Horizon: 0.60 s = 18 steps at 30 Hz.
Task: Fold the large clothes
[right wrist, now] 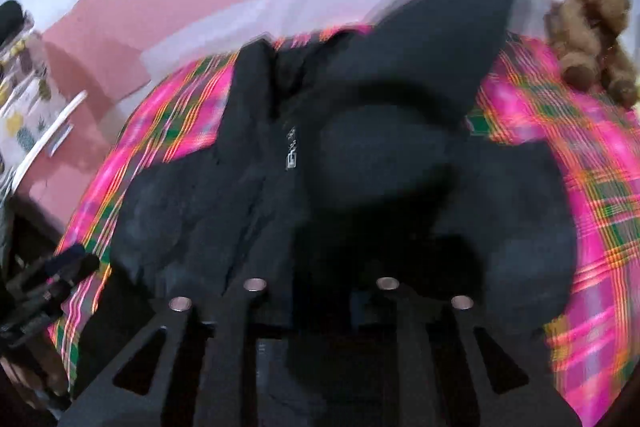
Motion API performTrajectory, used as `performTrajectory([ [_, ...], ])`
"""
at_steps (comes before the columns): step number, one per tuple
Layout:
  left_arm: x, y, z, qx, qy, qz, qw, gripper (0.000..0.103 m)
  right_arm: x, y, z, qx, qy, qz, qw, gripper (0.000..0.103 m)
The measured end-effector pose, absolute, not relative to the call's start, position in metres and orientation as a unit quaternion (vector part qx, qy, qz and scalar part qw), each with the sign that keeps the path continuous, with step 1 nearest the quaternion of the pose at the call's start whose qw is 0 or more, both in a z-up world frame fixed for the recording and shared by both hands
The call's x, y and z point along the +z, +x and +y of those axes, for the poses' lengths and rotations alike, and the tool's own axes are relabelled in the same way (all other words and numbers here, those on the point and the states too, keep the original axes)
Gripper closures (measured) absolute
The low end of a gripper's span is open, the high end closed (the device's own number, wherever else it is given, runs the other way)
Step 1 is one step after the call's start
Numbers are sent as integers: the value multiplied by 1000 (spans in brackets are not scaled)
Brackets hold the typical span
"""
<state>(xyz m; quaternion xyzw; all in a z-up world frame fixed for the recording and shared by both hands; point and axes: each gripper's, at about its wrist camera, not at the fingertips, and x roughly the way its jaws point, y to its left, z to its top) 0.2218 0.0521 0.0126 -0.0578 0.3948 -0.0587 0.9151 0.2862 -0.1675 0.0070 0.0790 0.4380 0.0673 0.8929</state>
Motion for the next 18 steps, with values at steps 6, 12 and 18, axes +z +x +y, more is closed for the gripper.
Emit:
performTrajectory([
  [6, 12, 220, 61, -54, -68, 392, 916, 37, -15, 282, -134, 101, 42, 444, 890, 40],
  [12, 36, 220, 46, -74, -67, 371, 923, 37, 21, 261, -139, 153, 63, 413, 895, 40],
  [18, 38, 237, 5, -116, -62, 374, 918, 37, 46, 243, -182, 140, 73, 370, 915, 40],
])
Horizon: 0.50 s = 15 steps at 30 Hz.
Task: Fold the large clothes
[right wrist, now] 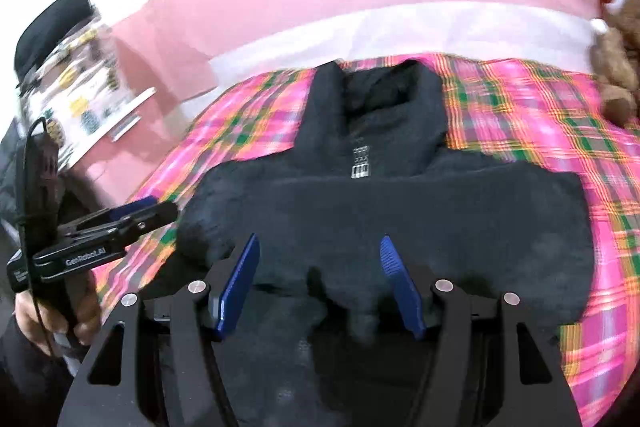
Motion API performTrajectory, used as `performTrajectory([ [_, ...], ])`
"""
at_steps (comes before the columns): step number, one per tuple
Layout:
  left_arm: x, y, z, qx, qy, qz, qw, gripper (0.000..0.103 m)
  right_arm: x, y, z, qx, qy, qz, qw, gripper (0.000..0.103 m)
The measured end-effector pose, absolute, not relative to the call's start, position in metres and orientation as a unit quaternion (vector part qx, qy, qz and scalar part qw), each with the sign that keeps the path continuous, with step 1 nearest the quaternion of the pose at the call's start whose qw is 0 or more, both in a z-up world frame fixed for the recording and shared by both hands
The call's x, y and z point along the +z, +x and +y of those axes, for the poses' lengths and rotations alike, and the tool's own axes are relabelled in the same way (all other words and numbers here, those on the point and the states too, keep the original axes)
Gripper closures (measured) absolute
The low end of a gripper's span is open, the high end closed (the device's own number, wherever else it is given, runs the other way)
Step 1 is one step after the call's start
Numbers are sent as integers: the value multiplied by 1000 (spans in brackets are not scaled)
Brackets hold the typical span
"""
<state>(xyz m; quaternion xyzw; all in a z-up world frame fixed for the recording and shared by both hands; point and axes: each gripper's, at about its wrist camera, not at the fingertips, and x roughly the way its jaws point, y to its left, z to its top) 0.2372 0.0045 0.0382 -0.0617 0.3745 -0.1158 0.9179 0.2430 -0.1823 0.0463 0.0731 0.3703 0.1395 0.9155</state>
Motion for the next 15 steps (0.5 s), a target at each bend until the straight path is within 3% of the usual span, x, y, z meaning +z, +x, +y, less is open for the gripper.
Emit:
performTrajectory([
  [3, 29, 249, -24, -152, -63, 384, 908, 42, 37, 245, -227, 71, 81, 385, 917, 40],
  [7, -3, 271, -54, -146, -21, 411, 900, 75, 9, 255, -277, -2, 102, 408, 907, 40],
  [9, -27, 284, -55, -117, 1, 429, 896, 83, -10, 263, -289, -16, 111, 427, 897, 41],
  [15, -46, 290, -47, -108, -10, 433, 895, 81, -52, 275, -267, -23, 56, 447, 892, 43],
])
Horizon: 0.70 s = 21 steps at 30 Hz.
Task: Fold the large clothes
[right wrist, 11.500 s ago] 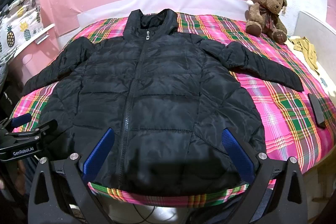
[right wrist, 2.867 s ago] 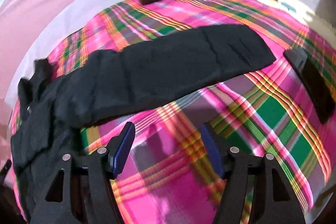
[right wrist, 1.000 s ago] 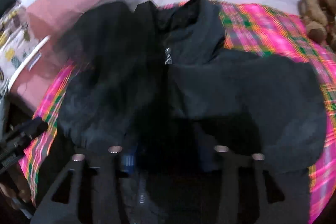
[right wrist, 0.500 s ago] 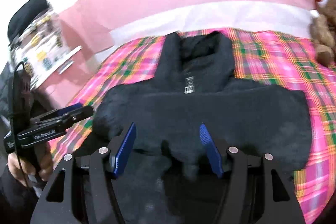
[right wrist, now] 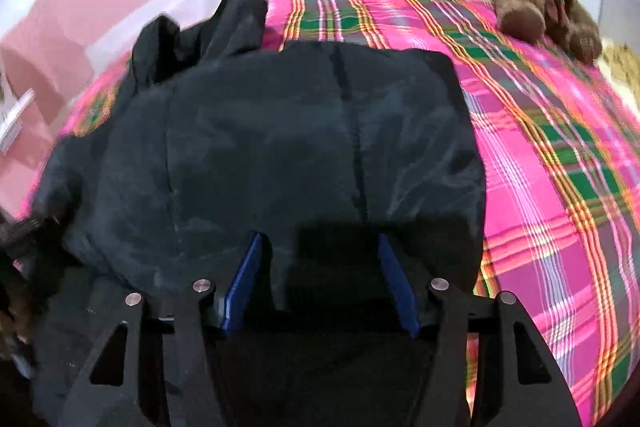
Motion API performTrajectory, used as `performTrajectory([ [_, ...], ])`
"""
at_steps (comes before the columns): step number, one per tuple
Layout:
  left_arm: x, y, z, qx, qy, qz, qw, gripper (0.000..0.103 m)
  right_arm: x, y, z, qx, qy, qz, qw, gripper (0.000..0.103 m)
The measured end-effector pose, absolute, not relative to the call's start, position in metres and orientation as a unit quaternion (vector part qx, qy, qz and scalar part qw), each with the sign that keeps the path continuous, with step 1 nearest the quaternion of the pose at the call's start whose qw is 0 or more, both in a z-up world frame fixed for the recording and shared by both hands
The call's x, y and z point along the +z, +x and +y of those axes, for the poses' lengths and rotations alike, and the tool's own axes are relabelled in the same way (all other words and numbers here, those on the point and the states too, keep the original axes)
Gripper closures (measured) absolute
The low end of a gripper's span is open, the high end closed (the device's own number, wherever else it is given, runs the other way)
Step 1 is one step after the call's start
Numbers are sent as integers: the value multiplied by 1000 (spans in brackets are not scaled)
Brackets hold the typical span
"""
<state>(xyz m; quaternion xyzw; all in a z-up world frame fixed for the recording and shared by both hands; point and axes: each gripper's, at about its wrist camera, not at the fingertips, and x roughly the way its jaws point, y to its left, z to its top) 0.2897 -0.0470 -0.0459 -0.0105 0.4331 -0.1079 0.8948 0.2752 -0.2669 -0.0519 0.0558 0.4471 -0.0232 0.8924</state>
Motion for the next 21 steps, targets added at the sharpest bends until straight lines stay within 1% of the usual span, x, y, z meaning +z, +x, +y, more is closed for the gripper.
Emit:
performTrajectory([
  [4, -29, 282, -46, -109, -12, 435, 894, 82, -44, 275, -274, -18, 68, 454, 888, 43],
  [9, 11, 286, -46, -116, -11, 389, 914, 82, 4, 275, -300, -18, 87, 402, 911, 43],
  [11, 10, 301, -51, -110, -4, 389, 915, 82, 11, 290, -305, -24, 81, 399, 913, 43],
  [12, 2, 312, -53, -103, -3, 402, 910, 82, 11, 301, -306, -28, 75, 400, 913, 43],
  [14, -19, 329, -53, -89, -1, 426, 900, 82, 3, 318, -311, -28, 84, 414, 906, 43],
  [17, -44, 337, -52, -81, 10, 428, 900, 81, -26, 341, -319, -38, 84, 452, 887, 43],
  [19, -48, 338, -52, -80, 9, 424, 902, 81, -46, 347, -321, -33, 89, 469, 878, 43],
  [21, -51, 338, -56, -76, 21, 418, 905, 81, -59, 348, -319, -34, 86, 467, 879, 43],
])
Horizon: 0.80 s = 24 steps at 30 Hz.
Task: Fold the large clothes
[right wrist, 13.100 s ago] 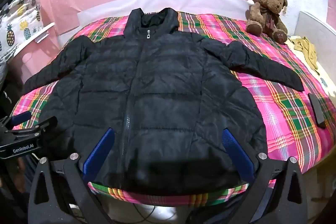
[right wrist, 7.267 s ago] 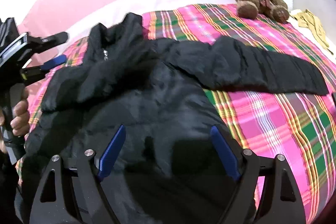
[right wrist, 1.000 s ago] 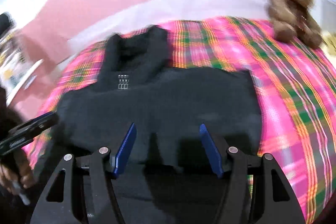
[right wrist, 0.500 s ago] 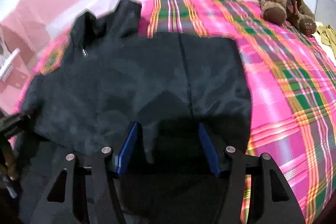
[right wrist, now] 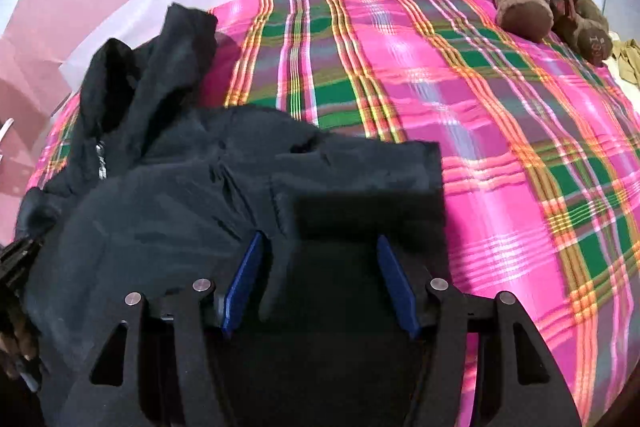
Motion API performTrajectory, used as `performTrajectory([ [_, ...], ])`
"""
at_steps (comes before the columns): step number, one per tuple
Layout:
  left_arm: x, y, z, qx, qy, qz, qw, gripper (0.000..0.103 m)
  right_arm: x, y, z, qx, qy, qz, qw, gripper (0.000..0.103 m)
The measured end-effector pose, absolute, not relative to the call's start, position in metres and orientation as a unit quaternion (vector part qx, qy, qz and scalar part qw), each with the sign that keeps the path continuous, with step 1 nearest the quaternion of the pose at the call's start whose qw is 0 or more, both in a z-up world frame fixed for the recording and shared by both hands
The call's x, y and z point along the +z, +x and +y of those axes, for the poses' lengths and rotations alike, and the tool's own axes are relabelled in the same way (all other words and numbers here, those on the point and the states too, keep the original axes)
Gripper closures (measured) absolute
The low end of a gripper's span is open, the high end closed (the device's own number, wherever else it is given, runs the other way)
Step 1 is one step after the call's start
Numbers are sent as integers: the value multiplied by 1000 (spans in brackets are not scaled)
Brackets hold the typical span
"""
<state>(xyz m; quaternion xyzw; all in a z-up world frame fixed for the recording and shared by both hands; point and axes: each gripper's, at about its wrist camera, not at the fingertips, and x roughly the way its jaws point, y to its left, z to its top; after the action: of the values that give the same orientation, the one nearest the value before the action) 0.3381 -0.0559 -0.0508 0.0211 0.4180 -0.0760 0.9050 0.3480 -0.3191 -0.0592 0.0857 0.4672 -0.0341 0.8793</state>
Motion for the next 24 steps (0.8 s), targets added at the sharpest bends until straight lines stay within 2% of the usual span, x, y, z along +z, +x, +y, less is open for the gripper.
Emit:
performTrajectory([
  [6, -25, 332, -48, -79, 4, 421, 903, 82, -38, 339, -315, -53, 71, 464, 882, 43],
  [9, 2, 300, -38, -104, -6, 390, 915, 82, -5, 312, -319, -43, 87, 427, 899, 43],
  [12, 5, 271, -38, -128, -3, 380, 916, 82, 10, 281, -312, -28, 88, 406, 909, 43],
  [17, -39, 282, -41, -115, 6, 425, 898, 81, -32, 278, -302, -33, 71, 452, 889, 43],
  [24, -44, 288, -43, -114, 5, 422, 900, 81, -51, 284, -301, -39, 60, 459, 886, 43],
])
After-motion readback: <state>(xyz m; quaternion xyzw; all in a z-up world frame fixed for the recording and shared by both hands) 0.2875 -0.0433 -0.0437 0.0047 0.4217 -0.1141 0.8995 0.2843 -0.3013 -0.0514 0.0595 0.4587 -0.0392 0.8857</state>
